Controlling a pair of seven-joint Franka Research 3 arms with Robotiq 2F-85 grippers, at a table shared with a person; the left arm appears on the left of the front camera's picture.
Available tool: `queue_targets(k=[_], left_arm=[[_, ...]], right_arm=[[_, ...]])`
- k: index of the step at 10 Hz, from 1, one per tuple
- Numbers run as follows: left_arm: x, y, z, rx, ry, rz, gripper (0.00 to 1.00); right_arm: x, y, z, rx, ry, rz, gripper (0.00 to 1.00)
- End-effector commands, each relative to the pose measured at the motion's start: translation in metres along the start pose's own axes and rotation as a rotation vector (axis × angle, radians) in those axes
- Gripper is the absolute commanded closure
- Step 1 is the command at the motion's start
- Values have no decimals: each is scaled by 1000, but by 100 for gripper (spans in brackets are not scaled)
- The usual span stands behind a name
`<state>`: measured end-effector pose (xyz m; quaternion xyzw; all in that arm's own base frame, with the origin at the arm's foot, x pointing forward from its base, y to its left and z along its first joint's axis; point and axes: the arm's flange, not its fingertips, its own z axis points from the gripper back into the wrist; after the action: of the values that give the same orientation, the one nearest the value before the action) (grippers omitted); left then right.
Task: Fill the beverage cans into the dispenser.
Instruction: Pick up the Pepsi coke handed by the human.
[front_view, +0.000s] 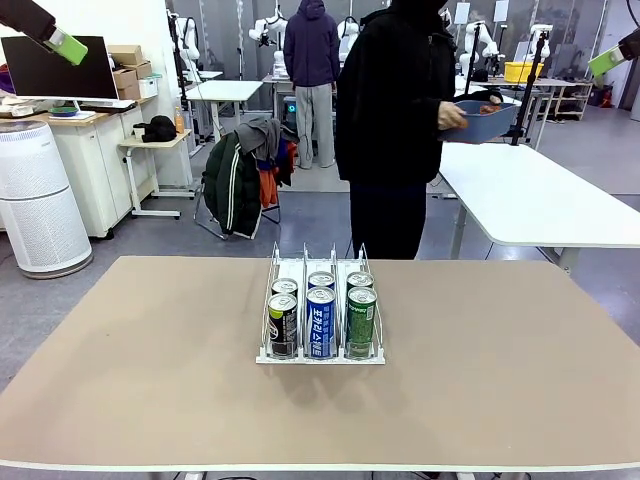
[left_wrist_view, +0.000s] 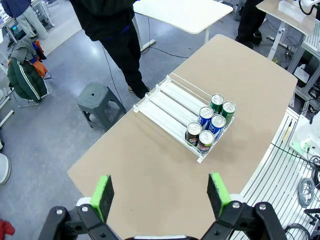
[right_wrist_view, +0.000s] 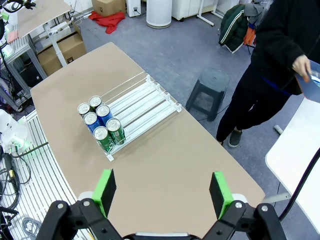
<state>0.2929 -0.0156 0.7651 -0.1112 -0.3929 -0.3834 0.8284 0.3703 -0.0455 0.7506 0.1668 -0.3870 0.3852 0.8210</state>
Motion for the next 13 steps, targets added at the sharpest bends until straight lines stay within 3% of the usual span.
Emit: queue_targets(k=[1,13], left_arm=[[-2,1,-2,-3,2,3,0],[-2,1,-2,-3,2,3,0]], right_arm=[[1,1,0,8,-1,-6,0],[1,1,0,8,-1,-6,0]])
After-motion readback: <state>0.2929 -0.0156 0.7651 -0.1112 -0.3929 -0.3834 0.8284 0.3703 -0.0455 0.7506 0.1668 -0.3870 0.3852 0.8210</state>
